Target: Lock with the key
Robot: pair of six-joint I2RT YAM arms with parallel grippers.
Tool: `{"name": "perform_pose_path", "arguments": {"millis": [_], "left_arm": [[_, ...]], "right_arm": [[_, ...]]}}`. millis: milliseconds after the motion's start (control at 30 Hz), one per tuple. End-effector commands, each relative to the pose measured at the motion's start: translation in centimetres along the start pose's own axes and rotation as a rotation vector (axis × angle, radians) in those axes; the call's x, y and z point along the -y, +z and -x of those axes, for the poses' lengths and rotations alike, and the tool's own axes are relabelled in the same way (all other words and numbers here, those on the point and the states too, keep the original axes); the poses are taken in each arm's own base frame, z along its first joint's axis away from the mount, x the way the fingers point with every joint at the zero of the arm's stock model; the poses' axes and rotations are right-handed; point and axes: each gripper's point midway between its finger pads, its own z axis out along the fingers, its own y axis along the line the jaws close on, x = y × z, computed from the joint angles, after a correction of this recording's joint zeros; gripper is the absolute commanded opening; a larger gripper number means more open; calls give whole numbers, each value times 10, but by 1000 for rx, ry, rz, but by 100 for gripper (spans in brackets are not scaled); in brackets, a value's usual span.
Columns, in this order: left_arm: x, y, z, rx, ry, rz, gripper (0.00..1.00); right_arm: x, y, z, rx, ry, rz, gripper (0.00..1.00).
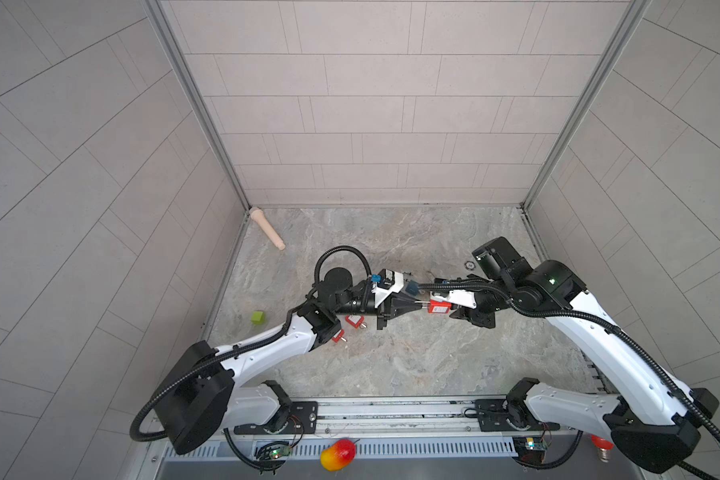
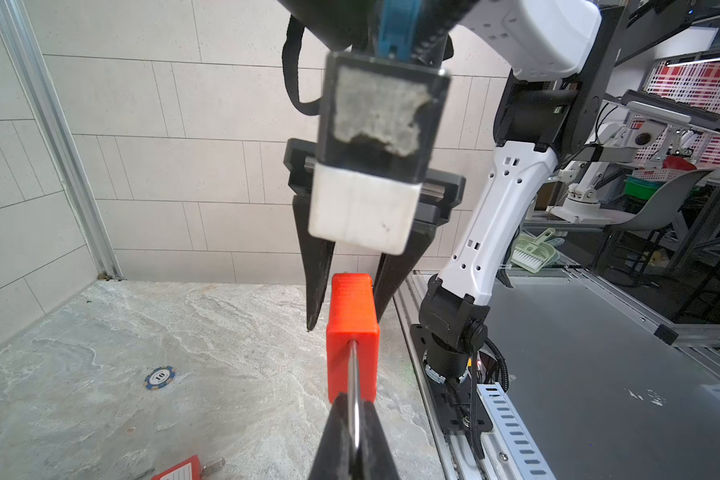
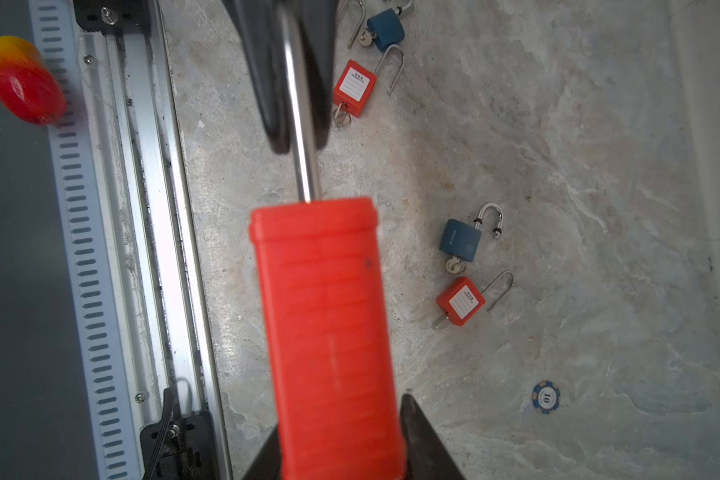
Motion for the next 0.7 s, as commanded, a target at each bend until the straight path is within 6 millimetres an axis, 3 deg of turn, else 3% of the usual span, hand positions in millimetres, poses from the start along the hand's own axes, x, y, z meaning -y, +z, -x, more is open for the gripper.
{"name": "perform_pose_path", "arguments": {"millis": [0, 100, 333, 667], "left_arm": [[5, 1, 19, 48, 48, -22, 0], [6, 2, 18, 46, 50, -28, 0], [8, 4, 17, 43, 50, -34, 0], [11, 6, 15, 19, 60, -42, 0]], "right_arm": [[-6, -14, -15, -73, 7, 12, 41], [-11, -19, -18, -104, 26, 48, 39], [-8, -17, 3, -7, 22, 61, 29], [-13, -12, -1, -16, 13, 87, 20]]}}
